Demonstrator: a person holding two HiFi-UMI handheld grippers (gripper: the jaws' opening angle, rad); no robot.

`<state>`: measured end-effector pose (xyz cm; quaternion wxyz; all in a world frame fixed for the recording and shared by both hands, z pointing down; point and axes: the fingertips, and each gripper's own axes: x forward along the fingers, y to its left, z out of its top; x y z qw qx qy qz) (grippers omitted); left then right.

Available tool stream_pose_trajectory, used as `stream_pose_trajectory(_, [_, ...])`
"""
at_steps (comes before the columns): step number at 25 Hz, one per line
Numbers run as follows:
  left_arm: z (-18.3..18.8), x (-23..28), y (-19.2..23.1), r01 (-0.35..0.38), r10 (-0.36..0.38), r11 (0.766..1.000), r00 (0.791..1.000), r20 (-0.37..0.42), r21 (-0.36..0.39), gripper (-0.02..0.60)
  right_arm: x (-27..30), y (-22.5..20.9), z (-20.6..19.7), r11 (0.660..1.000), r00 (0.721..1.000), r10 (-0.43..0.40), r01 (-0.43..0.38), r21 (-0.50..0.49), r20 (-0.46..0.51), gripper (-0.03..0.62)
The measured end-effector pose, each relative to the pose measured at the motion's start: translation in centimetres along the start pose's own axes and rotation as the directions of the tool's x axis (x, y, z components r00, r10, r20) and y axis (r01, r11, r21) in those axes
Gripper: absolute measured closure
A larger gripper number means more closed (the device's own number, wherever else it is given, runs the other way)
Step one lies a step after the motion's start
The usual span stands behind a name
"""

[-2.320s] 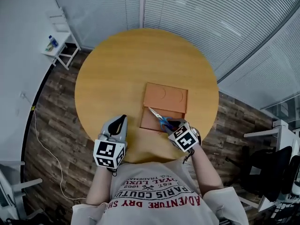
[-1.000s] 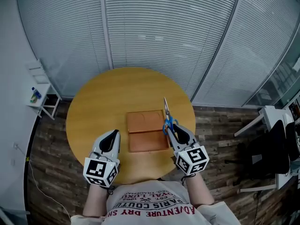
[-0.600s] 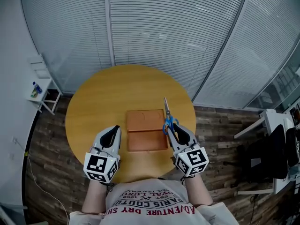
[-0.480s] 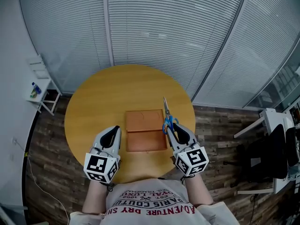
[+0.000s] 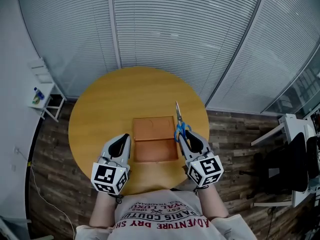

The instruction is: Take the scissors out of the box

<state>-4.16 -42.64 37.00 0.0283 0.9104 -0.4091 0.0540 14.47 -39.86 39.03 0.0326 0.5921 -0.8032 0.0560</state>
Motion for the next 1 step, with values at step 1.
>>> stream_pose_trajectory(1, [-0.07, 0.12, -0.02, 0.001, -0.001, 1.000, 1.000, 0.000, 0.001, 0.572, 0.07, -0.05, -0.02, 1.000, 1.000, 0.001, -0.001, 0.000, 0.002, 0.507])
